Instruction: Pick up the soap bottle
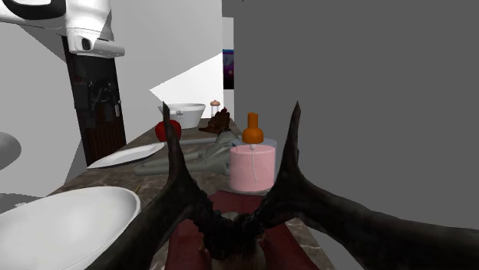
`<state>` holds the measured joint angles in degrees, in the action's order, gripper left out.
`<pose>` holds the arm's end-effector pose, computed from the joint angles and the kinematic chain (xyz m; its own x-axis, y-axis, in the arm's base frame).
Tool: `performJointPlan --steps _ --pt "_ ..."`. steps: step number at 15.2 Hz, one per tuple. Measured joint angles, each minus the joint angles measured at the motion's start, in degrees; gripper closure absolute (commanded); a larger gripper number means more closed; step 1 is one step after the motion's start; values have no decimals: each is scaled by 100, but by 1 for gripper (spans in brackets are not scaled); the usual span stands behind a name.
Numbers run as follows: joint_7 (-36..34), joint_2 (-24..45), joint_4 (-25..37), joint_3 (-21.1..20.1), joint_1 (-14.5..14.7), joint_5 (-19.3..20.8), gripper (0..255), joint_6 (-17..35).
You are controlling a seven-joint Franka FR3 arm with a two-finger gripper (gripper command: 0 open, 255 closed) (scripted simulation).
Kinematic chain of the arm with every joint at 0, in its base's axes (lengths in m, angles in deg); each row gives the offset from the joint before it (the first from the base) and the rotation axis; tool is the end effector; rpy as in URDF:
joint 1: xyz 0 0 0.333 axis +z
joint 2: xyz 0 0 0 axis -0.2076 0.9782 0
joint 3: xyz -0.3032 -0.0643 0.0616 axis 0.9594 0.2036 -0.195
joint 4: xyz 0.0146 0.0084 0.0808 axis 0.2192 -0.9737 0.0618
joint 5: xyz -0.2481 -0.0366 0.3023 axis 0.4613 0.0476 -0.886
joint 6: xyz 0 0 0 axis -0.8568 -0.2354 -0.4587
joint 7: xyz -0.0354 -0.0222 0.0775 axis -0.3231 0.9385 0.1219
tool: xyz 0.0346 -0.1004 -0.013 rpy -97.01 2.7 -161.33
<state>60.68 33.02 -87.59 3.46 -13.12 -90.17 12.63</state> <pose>0.3019 -0.0032 0.5627 0.9941 -0.0967 -0.0499 -0.0974 -0.9952 -0.0102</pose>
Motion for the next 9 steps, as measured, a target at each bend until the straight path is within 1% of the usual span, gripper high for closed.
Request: performJointPlan --steps 2,6,9 --pt "23 90 47 22 -12 19 0 48" --pt "125 862 433 129 -64 93 0 464" --pt "195 1568 931 205 -94 128 0 701"
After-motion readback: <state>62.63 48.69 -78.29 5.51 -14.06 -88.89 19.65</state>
